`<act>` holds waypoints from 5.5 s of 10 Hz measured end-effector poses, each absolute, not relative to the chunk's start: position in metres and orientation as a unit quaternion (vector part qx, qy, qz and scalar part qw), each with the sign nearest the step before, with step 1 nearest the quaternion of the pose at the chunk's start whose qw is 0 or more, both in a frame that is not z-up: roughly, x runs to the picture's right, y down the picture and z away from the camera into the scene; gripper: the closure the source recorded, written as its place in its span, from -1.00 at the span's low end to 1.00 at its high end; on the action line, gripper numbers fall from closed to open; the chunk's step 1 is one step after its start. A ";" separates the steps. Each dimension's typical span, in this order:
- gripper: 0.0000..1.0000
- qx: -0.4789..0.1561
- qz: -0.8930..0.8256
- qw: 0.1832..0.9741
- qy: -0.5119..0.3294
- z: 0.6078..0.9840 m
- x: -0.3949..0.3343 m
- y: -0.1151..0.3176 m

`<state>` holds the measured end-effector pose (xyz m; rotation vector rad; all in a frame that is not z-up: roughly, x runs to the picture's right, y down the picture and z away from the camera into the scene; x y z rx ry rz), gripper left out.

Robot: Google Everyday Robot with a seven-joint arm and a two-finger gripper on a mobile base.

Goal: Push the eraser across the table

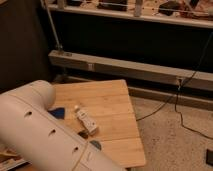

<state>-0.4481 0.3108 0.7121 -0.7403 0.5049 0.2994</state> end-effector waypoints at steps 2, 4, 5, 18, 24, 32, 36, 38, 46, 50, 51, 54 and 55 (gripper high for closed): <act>1.00 -0.364 0.151 0.887 0.241 0.695 -0.439 0.315; 1.00 -0.370 0.164 0.884 0.235 0.683 -0.435 0.314; 1.00 -0.370 0.176 0.883 0.231 0.682 -0.436 0.309; 1.00 -0.367 0.328 0.860 0.137 0.700 -0.464 0.259; 1.00 -0.355 0.269 0.875 0.190 0.718 -0.451 0.276; 1.00 -0.378 0.275 0.865 0.185 0.709 -0.475 0.320; 1.00 -0.376 0.270 0.868 0.182 0.711 -0.480 0.328; 1.00 -0.376 0.261 0.869 0.190 0.705 -0.474 0.334; 1.00 -0.398 0.274 0.839 0.249 0.609 -0.389 0.339; 1.00 -0.385 0.347 0.837 0.175 0.635 -0.411 0.307; 1.00 -0.378 0.351 0.841 0.165 0.640 -0.413 0.306; 1.00 -0.357 0.343 0.855 0.156 0.653 -0.415 0.321; 1.00 -0.353 0.336 0.859 0.157 0.656 -0.417 0.328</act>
